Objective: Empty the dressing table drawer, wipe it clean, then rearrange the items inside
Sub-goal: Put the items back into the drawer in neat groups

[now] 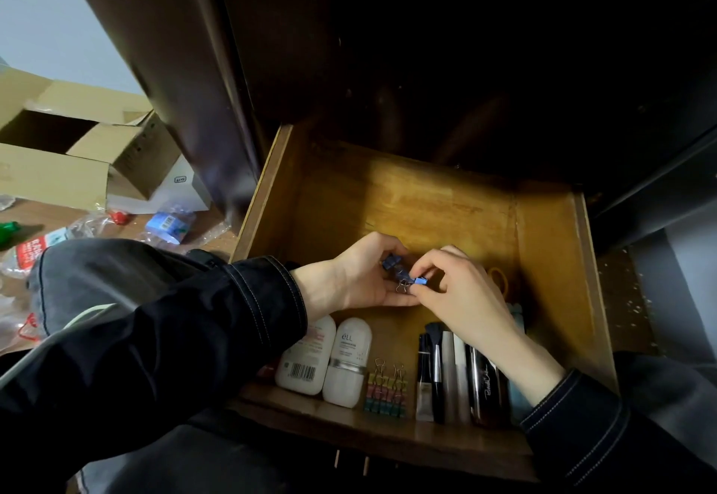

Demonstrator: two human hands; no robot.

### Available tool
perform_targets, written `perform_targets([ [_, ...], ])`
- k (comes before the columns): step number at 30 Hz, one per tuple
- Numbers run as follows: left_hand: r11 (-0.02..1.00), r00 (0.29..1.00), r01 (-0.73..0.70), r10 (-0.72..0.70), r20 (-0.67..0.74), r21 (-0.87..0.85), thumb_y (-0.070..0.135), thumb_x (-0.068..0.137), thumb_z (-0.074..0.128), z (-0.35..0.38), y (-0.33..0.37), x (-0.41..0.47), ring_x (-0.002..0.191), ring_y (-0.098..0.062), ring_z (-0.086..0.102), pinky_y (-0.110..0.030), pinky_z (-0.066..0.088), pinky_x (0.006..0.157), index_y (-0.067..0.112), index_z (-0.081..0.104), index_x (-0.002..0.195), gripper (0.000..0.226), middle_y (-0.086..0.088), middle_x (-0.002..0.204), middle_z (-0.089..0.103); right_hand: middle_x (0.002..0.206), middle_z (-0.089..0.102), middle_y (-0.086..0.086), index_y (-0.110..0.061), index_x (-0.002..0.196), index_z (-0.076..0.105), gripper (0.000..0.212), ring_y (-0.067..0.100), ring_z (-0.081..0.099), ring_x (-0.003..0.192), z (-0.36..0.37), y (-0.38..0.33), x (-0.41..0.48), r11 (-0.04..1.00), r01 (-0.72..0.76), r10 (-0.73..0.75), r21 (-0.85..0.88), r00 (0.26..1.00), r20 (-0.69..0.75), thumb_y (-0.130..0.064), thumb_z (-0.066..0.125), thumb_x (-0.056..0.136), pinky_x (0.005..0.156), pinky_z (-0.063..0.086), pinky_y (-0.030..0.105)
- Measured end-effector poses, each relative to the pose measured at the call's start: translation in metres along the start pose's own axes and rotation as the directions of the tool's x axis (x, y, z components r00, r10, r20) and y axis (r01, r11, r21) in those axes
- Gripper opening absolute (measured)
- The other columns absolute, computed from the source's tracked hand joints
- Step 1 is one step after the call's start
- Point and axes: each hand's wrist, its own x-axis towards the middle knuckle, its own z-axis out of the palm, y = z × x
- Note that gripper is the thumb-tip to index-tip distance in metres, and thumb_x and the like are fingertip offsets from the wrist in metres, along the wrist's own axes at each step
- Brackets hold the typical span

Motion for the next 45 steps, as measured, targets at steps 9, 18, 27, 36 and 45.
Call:
perform_targets([
  [9, 0.995, 0.998, -0.039, 0.043, -0.038, 0.087, -0.005, 0.082, 0.046, -0.002, -0.0001, 0.0025, 0.079, -0.035, 0.065, -0.048, 0.057, 0.086, 0.005, 0.047, 0.095, 0.017, -0.021, 0.093, 0.056, 0.084, 0.065, -0.019, -0.034, 0.084, 0.066, 0.019, -0.008, 0.057, 0.073, -0.0047, -0.0017, -0.0008, 0.994, -0.032, 0.032, 0.107, 0.999, -0.002, -0.016, 0.07, 0.089, 0.054, 0.039, 0.01],
  [18, 0.984, 0.976, -0.109, 0.133, -0.171, 0.141, -0.013, 0.084, 0.047, -0.0019, 0.0009, 0.0025, 0.077, -0.031, 0.064, -0.033, 0.058, 0.056, -0.002, 0.064, 0.106, 0.03, -0.021, 0.096, 0.06, 0.083, 0.064, -0.01, -0.028, 0.107, 0.061, 0.02, 0.001, 0.059, 0.069, -0.0047, 0.0002, -0.0006, 0.96, -0.094, 0.096, 0.262, 0.995, 0.006, -0.013, 0.063, 0.095, 0.061, 0.045, 0.012],
  [27, 0.993, 0.992, -0.018, 0.032, -0.126, 0.113, 0.002, 0.081, 0.05, -0.0035, 0.0017, -0.0012, 0.063, -0.022, 0.056, -0.03, 0.049, 0.06, 0.008, 0.051, 0.085, 0.007, -0.012, 0.076, 0.056, 0.081, 0.063, -0.01, -0.034, 0.096, 0.069, 0.029, 0.002, 0.054, 0.055, -0.0084, 0.0017, 0.0017, 0.897, -0.139, 0.159, 0.42, 0.987, -0.013, -0.009, 0.054, 0.1, 0.056, 0.047, 0.018],
  [36, 0.99, 0.996, -0.055, 0.063, -0.06, 0.128, -0.005, 0.088, 0.06, 0.0018, 0.0007, -0.0019, 0.06, -0.017, 0.057, -0.024, 0.052, 0.051, 0.001, 0.06, 0.101, 0.014, -0.013, 0.079, 0.058, 0.097, 0.071, -0.009, -0.03, 0.097, 0.068, 0.012, 0.006, 0.063, 0.054, -0.007, 0.0, 0.0032, 0.878, -0.192, 0.201, 0.438, 0.979, 0.026, -0.018, 0.064, 0.096, 0.056, 0.046, 0.021],
  [45, 0.986, 0.97, -0.127, 0.146, -0.197, 0.104, 0.003, 0.088, 0.049, -0.0044, 0.0019, -0.0006, 0.068, -0.023, 0.056, -0.03, 0.052, 0.058, -0.001, 0.064, 0.098, 0.018, -0.014, 0.083, 0.058, 0.085, 0.07, -0.011, -0.029, 0.078, 0.07, 0.011, 0.007, 0.065, 0.082, -0.0052, 0.0066, 0.0035, 0.932, -0.164, 0.181, 0.324, 0.983, -0.024, -0.03, 0.076, 0.087, 0.077, 0.055, 0.035],
])
